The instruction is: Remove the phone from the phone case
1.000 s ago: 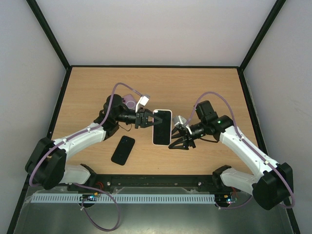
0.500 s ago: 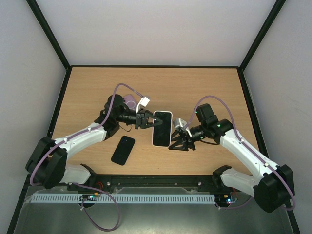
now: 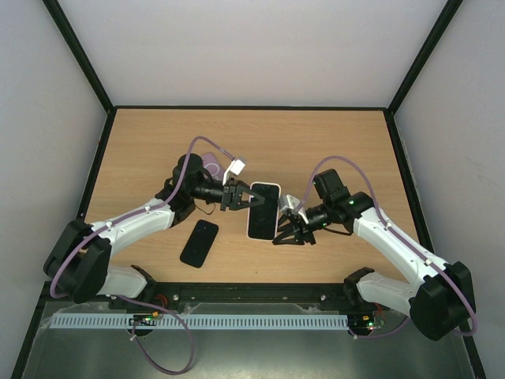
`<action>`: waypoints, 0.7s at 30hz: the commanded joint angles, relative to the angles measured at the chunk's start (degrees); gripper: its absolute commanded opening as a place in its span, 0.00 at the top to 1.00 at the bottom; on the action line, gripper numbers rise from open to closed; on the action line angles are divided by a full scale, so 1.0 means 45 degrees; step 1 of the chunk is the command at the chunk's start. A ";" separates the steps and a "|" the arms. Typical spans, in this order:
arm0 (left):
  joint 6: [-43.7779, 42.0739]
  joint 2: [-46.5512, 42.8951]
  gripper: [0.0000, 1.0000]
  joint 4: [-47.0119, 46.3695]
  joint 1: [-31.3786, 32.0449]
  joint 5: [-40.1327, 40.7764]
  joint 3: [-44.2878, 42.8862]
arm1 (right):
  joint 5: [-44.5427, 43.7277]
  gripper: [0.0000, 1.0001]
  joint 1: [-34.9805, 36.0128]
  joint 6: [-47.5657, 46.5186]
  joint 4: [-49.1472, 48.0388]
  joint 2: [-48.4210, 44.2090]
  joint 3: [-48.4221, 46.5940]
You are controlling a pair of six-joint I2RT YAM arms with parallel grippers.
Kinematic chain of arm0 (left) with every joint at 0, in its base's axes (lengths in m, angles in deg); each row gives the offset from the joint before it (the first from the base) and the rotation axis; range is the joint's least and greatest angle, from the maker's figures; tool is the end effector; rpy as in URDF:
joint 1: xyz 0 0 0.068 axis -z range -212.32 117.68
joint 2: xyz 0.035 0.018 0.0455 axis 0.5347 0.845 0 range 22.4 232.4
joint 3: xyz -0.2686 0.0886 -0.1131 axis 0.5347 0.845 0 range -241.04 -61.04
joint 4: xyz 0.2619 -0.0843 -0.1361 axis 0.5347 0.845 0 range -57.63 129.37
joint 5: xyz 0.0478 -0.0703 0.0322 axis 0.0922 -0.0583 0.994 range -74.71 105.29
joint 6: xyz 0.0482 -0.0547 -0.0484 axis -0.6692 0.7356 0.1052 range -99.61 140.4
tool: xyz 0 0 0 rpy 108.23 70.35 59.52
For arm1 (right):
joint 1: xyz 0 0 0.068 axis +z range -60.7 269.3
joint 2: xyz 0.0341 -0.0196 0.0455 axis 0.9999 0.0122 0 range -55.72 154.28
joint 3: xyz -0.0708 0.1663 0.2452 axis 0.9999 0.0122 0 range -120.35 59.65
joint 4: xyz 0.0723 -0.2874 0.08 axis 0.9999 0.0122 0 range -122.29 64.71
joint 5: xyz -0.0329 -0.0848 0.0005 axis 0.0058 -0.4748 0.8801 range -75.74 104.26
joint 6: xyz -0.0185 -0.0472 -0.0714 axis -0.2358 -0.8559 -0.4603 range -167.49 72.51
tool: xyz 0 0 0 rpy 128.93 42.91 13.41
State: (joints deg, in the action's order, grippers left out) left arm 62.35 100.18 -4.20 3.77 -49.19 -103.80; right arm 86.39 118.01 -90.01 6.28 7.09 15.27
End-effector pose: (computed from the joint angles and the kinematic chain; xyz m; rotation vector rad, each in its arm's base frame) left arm 0.2327 -0.2562 0.2875 0.9642 1.6686 -1.8391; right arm 0.1704 0.1775 0.2597 -1.5623 1.4168 1.4173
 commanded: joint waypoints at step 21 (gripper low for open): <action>-0.0768 -0.0118 0.97 0.0823 0.0690 -0.1458 -0.1020 | -0.3405 0.70 0.0026 0.1197 -0.2345 -0.0353 0.0545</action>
State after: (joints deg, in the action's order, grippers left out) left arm 55.90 100.99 1.98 4.25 -47.62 -105.61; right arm 79.12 118.64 -86.32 3.00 5.78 17.13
